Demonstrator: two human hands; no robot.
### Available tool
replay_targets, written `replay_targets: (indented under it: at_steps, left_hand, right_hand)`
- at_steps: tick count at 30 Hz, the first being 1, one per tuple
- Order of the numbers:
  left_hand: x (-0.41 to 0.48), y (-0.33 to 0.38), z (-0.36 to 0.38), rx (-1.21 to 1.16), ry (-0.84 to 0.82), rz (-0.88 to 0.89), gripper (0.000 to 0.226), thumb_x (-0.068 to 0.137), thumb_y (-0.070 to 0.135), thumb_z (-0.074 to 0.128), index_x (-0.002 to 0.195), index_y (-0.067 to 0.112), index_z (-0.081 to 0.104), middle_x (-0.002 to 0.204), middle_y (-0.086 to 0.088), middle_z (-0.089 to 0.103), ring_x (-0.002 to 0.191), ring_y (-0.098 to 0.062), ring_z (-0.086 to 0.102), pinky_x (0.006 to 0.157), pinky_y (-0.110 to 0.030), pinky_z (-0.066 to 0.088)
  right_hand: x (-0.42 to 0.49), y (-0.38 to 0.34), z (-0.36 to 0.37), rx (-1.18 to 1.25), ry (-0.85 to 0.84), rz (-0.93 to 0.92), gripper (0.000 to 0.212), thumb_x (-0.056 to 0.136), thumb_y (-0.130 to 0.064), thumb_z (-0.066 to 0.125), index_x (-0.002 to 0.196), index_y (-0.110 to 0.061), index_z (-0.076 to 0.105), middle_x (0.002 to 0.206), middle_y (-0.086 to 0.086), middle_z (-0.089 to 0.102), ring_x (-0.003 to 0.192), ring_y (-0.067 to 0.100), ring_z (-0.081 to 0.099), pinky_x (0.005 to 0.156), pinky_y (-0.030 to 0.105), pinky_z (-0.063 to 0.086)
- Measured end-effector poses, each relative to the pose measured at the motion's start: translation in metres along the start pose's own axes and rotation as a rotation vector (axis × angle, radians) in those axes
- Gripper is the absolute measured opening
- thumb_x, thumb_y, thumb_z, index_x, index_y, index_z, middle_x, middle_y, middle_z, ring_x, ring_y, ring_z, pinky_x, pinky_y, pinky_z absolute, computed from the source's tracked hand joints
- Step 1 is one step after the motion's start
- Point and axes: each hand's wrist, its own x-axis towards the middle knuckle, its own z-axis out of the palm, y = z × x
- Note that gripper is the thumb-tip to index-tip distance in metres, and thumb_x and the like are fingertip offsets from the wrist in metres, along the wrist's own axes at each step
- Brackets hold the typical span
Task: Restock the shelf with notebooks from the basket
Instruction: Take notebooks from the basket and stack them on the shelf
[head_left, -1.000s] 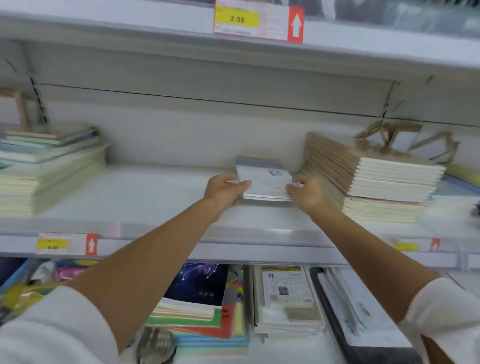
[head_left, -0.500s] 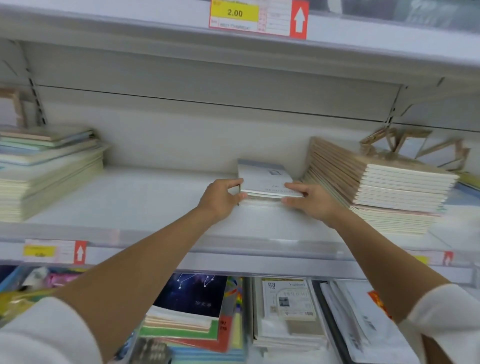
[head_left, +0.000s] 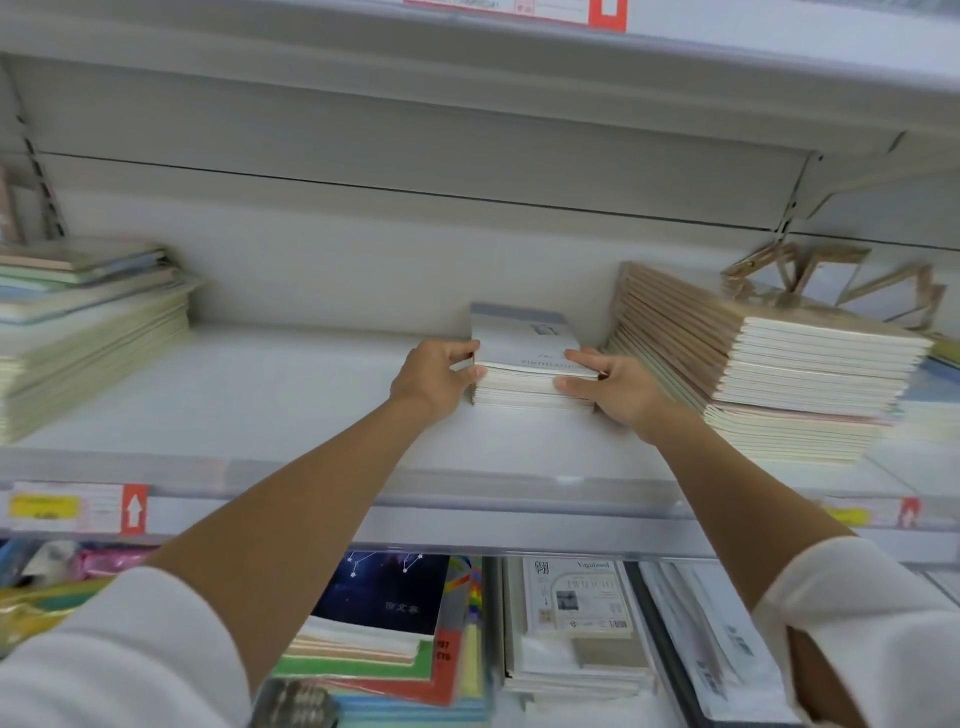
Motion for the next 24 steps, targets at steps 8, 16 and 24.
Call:
replay_targets:
  at_steps: [8, 16, 24]
  left_hand:
    - [-0.013, 0.013, -0.006, -0.152, -0.170, -0.095, 0.055, 0.091, 0.010, 0.063, 0.143, 0.015, 0.046, 0.128, -0.010, 0.062, 0.105, -0.024, 0.065, 0.099, -0.037, 0.049]
    - [-0.074, 0.029, -0.065, 0.099, 0.091, -0.087, 0.009, 0.084, 0.019, 0.065, 0.092, 0.018, 0.061, 0.093, -0.002, 0.063, 0.086, -0.023, 0.060, 0.082, -0.034, 0.051]
    - [-0.195, -0.012, -0.157, 0.147, 0.286, -0.142, 0.024, 0.079, 0.008, 0.059, 0.062, 0.020, 0.048, 0.061, 0.005, 0.050, 0.063, -0.019, 0.048, 0.065, -0.031, 0.044]
  right_hand:
    - [-0.002, -0.011, 0.005, -0.106, 0.002, 0.040, 0.059, 0.084, -0.023, 0.075, 0.138, -0.014, 0.053, 0.153, 0.005, 0.036, 0.138, 0.017, 0.038, 0.114, 0.036, 0.034]
    - [-0.054, -0.067, 0.046, -0.400, 0.186, -0.218, 0.051, 0.094, -0.029, 0.060, 0.141, -0.013, 0.048, 0.148, 0.013, 0.039, 0.138, 0.026, 0.036, 0.115, 0.035, 0.028]
    - [-0.156, -0.149, 0.172, -0.168, 0.057, -0.462, 0.023, 0.089, -0.003, 0.051, 0.098, -0.009, 0.071, 0.101, 0.002, 0.066, 0.087, 0.011, 0.057, 0.079, 0.018, 0.041]
